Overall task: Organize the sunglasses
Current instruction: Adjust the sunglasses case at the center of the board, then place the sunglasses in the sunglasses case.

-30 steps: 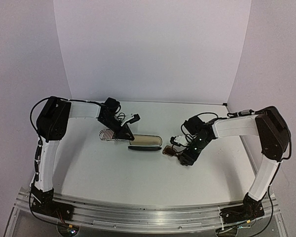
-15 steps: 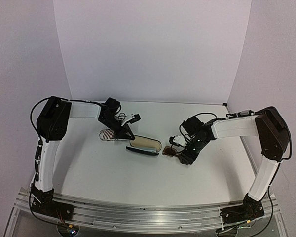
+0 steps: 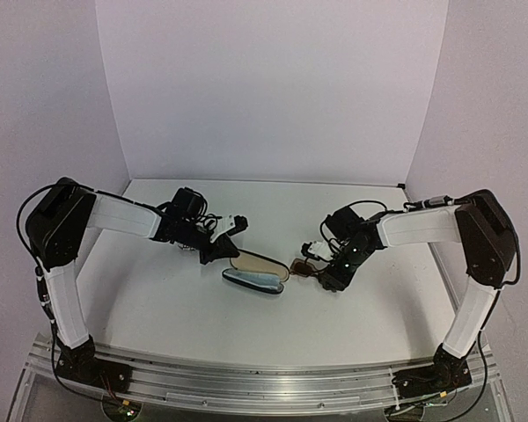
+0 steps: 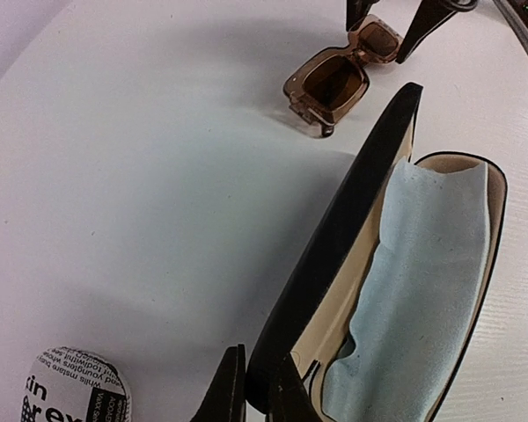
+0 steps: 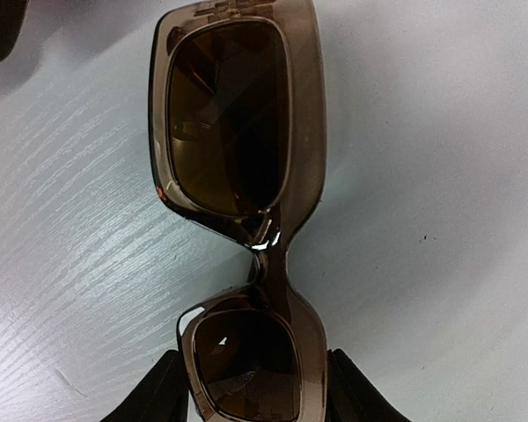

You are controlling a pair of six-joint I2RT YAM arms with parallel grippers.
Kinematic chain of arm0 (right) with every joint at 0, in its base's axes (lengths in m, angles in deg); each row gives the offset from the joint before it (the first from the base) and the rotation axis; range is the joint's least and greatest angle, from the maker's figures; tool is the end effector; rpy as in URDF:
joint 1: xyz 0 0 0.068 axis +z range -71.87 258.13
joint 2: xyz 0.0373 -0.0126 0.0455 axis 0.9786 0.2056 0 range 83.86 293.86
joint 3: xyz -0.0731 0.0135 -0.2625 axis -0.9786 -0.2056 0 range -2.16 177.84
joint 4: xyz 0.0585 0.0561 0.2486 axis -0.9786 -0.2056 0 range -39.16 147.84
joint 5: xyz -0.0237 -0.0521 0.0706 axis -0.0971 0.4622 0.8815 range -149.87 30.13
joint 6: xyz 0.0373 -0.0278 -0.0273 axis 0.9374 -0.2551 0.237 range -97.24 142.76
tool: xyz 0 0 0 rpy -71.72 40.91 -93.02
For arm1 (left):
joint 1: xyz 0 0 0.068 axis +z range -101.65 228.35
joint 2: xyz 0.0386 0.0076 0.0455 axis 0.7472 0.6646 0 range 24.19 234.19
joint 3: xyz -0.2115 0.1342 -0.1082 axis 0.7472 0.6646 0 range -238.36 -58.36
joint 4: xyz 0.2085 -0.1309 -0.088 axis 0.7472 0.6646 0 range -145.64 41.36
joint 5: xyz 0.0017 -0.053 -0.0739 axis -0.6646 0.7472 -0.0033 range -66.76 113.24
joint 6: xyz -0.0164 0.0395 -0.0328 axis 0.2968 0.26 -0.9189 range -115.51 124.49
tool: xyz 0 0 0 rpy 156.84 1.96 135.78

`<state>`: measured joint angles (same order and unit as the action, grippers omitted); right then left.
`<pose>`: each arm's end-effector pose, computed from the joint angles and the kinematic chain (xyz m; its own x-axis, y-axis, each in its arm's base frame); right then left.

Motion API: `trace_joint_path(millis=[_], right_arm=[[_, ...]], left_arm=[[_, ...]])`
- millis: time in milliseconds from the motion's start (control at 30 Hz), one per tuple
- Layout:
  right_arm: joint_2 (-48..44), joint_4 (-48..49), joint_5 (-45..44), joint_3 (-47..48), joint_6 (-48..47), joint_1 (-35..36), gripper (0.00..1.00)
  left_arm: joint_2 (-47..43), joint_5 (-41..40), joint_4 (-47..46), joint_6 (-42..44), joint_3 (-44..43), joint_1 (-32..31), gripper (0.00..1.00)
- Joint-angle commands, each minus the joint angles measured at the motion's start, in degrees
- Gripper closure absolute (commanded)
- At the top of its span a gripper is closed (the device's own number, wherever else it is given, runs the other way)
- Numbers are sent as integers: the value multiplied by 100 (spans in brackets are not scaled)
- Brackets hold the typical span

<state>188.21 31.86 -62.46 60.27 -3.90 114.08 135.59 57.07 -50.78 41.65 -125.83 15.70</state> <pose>0.2835 0.2036 0.1487 -0.4135 -0.8534 -0.3175 -0.8483 0.4877 -0.2062 0.3282 -0.2339 0.1546 -0.0476 0.6264 -0.7781 0.9859 0.1545 0.0641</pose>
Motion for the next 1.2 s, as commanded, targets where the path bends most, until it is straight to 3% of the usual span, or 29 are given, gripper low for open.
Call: trace_joint_path(millis=[0, 200, 667, 867, 1167], right_arm=[[-339, 93, 116, -77, -84, 18, 50], [-598, 95, 8, -51, -123, 18, 50], [-1651, 9, 99, 259, 48, 260, 57], [-867, 14, 135, 998, -320, 1036, 56], [61, 14, 428, 1570, -1025, 1258, 55]], left_arm=[[-625, -681, -2100, -292, 748, -254, 100], [-727, -1543, -3256, -409, 1432, -620, 100], [-626, -2248, -4016, -749, 1812, -800, 100], [-633, -2249, -4094, -806, 1855, -934, 100], [-705, -2232, -4034, -894, 1914, -940, 100]])
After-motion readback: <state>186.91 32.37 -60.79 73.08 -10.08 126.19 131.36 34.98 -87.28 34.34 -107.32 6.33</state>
